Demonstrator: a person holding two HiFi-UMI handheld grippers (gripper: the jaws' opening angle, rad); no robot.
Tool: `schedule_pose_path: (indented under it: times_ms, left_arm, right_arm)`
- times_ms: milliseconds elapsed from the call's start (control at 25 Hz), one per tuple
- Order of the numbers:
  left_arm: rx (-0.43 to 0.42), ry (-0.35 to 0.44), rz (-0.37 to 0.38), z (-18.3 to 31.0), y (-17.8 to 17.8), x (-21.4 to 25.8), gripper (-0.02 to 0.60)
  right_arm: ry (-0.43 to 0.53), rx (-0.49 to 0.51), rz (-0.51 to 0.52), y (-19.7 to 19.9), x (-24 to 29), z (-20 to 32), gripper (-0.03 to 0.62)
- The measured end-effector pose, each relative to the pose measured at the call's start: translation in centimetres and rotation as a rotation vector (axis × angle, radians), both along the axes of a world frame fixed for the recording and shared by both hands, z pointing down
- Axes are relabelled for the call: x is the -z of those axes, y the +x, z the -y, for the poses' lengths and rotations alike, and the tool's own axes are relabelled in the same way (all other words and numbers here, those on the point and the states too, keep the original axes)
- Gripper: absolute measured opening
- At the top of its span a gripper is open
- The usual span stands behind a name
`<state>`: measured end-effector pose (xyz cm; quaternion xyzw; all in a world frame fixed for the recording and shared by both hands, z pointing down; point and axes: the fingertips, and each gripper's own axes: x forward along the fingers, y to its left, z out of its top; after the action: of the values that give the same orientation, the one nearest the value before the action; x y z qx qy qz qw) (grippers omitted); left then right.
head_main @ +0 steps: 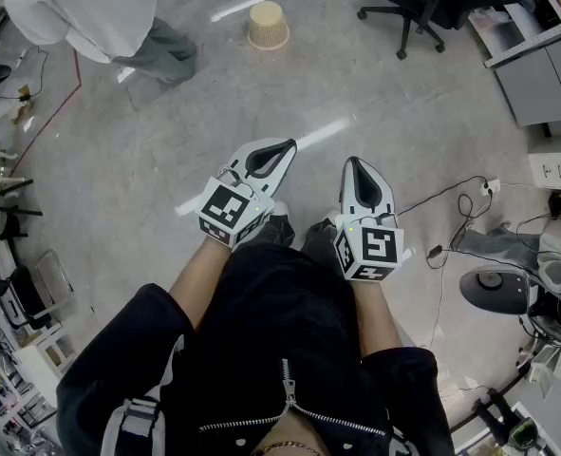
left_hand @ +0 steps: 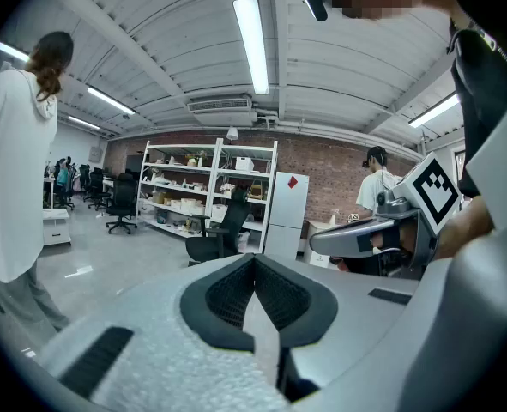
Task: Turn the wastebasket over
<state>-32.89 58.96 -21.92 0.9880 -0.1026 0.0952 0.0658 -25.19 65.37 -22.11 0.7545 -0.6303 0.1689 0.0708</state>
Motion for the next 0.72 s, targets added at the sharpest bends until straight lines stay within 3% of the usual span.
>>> schedule_pose_path:
  times_ms: [280,720]
  left_arm:
    - [0.003,-0.009,-0.004,1.1,-0.6,0.0,0.005]
    - [0.026,0.013,-0.01,5.7,-3.0,-0.1,0.005]
  right_arm:
    - [0.037,0.006,0.04,-0.2,0.7,1.0,0.009]
    - [0.007,0.021,0.027,-2.5,0.4,4.8,0.011]
